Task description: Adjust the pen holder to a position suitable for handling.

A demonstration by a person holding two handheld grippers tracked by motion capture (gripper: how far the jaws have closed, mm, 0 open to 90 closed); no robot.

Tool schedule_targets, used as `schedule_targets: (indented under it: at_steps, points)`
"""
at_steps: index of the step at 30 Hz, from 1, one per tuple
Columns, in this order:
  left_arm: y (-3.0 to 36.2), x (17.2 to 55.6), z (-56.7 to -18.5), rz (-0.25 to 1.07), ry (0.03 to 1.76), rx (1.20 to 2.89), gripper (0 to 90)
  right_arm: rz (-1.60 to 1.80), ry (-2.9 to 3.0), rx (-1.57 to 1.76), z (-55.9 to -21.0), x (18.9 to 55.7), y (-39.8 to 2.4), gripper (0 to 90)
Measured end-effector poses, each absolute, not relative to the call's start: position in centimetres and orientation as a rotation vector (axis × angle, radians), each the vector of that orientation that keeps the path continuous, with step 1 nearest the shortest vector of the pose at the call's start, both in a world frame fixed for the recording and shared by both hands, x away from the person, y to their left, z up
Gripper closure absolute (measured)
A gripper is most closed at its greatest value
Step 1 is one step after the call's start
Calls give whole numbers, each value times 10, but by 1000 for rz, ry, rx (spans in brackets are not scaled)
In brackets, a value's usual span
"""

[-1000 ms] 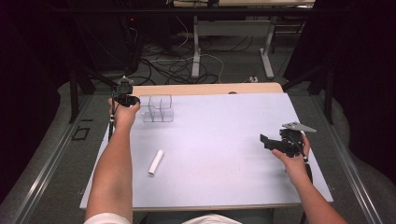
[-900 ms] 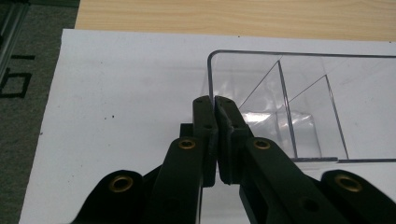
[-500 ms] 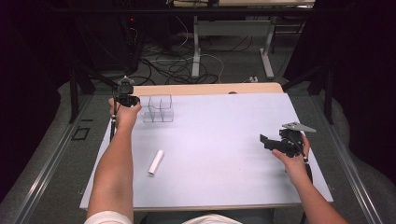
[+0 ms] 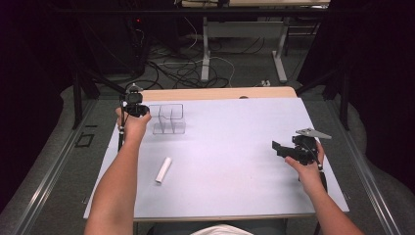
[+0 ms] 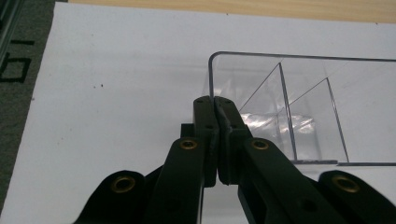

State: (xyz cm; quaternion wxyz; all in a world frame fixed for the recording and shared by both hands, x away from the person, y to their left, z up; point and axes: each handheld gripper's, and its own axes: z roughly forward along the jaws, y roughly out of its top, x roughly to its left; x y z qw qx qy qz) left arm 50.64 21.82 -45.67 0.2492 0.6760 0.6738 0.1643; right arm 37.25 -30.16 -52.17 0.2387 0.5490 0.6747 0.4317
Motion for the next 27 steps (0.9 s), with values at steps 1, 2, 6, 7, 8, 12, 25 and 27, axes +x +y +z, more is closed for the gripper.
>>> schedule_targets:
  at_steps: [1, 2, 6, 7, 8, 12, 25, 27]
  points:
    - [217, 504, -456, 442, 1835, 1846, 893, 1184, 1848, 1504, -522, 373, -301, 122]
    - [216, 501, -455, 434, 1832, 1852, 894, 1187, 1849, 1505, -522, 372, -300, 122]
    - [215, 486, -453, 433, 1811, 1880, 893, 1185, 1858, 1495, -522, 372, -299, 122]
    - [214, 482, -452, 438, 1806, 1880, 893, 1185, 1860, 1489, -522, 372, -299, 122]
    - [214, 478, -451, 438, 1806, 1884, 893, 1183, 1861, 1492, -522, 372, -299, 122]
    - [213, 470, -452, 431, 1807, 1890, 893, 1186, 1870, 1493, -522, 372, -296, 122]
    - [219, 460, -460, 405, 1785, 1813, 876, 1183, 1877, 1491, -523, 372, -294, 124]
    - [221, 459, -457, 396, 1771, 1809, 848, 1182, 1878, 1491, -523, 372, -294, 124]
